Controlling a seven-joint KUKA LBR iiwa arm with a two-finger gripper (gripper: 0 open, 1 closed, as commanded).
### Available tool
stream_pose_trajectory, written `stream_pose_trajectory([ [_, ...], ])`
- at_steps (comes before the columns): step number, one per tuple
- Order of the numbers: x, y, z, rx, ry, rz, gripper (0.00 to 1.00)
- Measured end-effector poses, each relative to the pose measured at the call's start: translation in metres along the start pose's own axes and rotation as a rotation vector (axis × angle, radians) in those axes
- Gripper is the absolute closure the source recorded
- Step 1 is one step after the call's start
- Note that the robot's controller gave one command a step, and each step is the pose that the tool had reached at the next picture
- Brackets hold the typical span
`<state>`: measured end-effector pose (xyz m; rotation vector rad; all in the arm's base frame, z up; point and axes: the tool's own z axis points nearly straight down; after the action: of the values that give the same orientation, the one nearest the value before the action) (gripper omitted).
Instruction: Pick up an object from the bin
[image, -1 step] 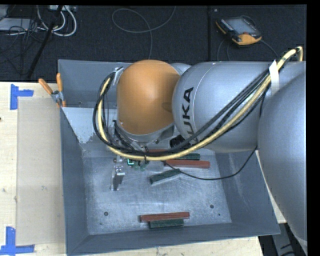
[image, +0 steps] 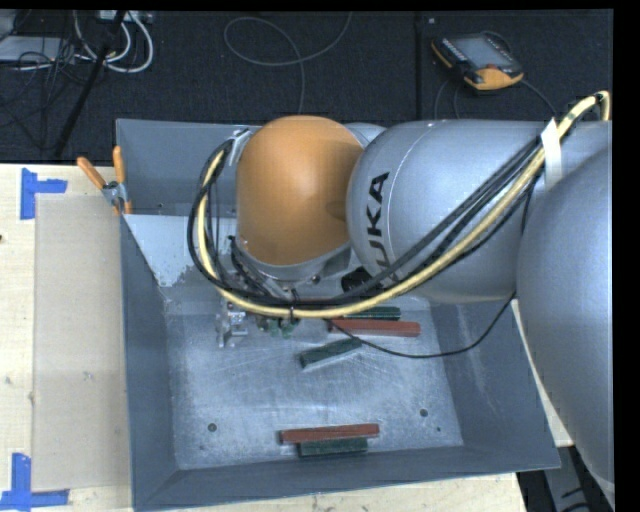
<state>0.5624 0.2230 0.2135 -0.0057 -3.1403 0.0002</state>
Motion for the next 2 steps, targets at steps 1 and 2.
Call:
stream_pose_trajectory([
  [1,0.000,0.000,0.000,0.000,0.000,0.001,1.00],
  [2,-0.019,0.000,0.047,-0.001,-0.004,0.062,1.00],
])
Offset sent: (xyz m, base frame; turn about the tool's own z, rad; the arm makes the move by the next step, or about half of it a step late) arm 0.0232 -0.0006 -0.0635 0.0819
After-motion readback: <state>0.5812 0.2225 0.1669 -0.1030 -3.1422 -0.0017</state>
